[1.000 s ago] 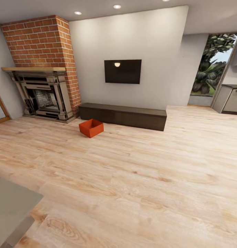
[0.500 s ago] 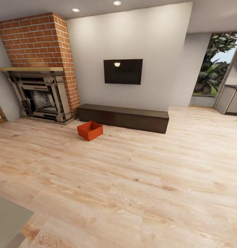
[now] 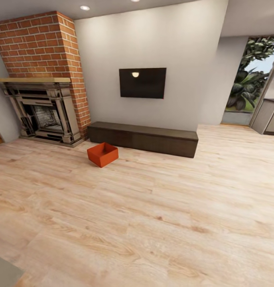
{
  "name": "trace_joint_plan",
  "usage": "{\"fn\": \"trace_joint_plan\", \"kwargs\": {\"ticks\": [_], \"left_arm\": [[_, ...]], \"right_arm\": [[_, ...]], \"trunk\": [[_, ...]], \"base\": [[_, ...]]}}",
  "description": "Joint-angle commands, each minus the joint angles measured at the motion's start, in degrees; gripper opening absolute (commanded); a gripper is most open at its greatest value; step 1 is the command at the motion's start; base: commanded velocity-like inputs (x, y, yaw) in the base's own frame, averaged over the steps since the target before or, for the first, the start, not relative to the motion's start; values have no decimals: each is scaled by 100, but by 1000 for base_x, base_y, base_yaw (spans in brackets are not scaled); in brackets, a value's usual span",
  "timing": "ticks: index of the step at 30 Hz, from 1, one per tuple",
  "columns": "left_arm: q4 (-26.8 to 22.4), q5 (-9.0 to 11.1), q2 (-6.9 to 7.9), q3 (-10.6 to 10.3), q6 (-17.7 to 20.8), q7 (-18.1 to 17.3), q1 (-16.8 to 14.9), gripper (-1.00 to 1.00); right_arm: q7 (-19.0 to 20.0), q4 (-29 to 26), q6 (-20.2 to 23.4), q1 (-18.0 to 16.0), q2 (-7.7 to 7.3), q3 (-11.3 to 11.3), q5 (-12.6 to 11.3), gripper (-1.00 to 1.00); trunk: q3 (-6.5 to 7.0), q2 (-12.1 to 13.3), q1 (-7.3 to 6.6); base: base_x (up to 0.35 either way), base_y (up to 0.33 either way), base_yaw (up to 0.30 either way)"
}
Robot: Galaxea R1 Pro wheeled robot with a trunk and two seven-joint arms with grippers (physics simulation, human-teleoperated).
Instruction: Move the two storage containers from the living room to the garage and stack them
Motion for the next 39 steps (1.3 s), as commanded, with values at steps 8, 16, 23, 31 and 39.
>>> {"fn": "trace_joint_plan", "kwargs": {"ticks": [8,16,23,31,39], "left_arm": [[-3,52,-1,-7,17,15,-2,100],[-3,53,-1,-7,17,15,-3,100],[-3,51,-1,-7,17,15,-3,100],[-3,51,-1,-7,17,15,-1,100],[-3,51,-1,-7,17,15,-1,100]], "right_arm": [[-4,16,-31,-7,4,48,-54,100],[-7,16,-31,-8,4,48,-54,100],[-7,16,-31,-7,4,48,-54,100],[-7,16,-31,-7,4,48,-54,100],[-8,16,-31,-8,4,48,-54,100]], "trunk": [[-5,-2,3],[-5,-2,3],[-5,-2,3],[-5,-2,3],[-5,-2,3]], "base": [[322,0,0],[322,0,0],[322,0,0],[322,0,0],[322,0,0]]}}
